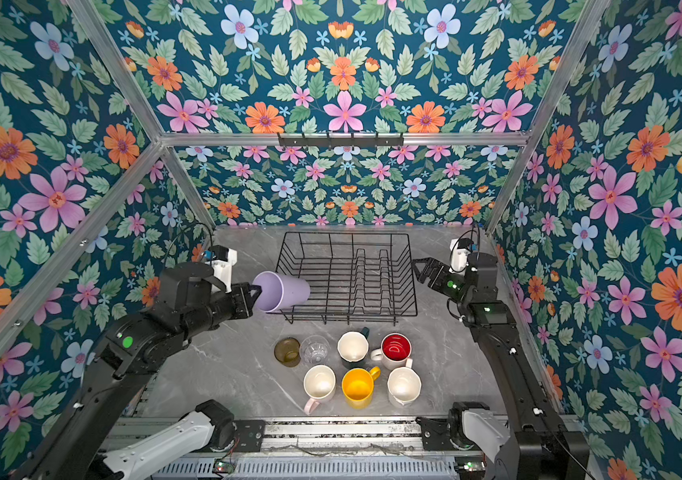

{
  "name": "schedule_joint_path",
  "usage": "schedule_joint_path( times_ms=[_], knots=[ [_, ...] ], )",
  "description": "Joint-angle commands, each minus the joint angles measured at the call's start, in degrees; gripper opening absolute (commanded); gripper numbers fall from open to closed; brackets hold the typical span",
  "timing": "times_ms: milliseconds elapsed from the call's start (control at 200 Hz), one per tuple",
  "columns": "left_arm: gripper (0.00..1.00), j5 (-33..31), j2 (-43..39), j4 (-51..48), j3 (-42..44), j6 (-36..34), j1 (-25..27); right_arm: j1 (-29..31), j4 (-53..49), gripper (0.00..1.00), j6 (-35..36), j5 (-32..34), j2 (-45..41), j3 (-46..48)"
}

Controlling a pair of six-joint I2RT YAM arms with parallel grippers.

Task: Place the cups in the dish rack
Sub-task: 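Lift the lavender tumbler toward the rack while the right gripper approaches, then grasp the tumbler's closed end with the right gripper, holding with left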

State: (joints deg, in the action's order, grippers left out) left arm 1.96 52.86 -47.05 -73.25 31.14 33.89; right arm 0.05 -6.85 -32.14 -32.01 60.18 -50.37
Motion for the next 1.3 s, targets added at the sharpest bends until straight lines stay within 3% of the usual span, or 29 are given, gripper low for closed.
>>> schedule_joint_path(
  times_ms=[0, 95, 280, 480, 615, 770, 1005, 1200, 1295],
  knots=[
    [0.0, 4.58, 0.73, 16.78, 3.17, 0.86, 0.04, 0.04, 9.53, 0.96, -4.33, -13.68, -0.34, 0.58],
    [0.0, 6.3, 2.66, 23.43, 5.21, 0.62, -0.03, 0.61, 17.13, 0.96, -8.58, -20.39, 0.86, 0.33],
    [0.0, 13.13, 10.63, 27.94, 2.11, -3.16, -1.47, 1.53, 30.25, 0.96, -14.37, -25.3, 2.59, 1.49],
    [0.0, 33.38, 15.66, 41.21, 5.74, 2.12, -13.39, 2.69, 37.24, 0.97, -16.89, -29.01, 5.33, 0.86],
    [0.0, 40.66, 16.88, 47.41, 6.88, 1.96, -15.55, 6.08, 37.22, 0.97, -15.33, -29.58, 7.65, -0.78],
    [0.0, 50.45, 17.22, 59.15, 12.09, 6.63, -17.01, 9.66, 38.75, 0.97, -15.24, -30.54, 11.7, -4.21],
    [0.0, 57.75, 15.48, 74.86, 20.28, 13.66, -18.24, 11.81, 42.18, 0.97, -17.46, -30.28, 14.84, -6.7],
    [0.0, 60.98, 16.13, 83.53, 22.91, 17.84, -18.33, 16.76, 34.09, 0.97, -10.03, -28.98, 15.57, -9.51],
    [0.0, 61.22, 16.79, 84.31, 23.07, 18.41, -18.42, 18.15, 34.66, 0.96, -10.11, -29.27, 16.25, -9.78]
  ],
)
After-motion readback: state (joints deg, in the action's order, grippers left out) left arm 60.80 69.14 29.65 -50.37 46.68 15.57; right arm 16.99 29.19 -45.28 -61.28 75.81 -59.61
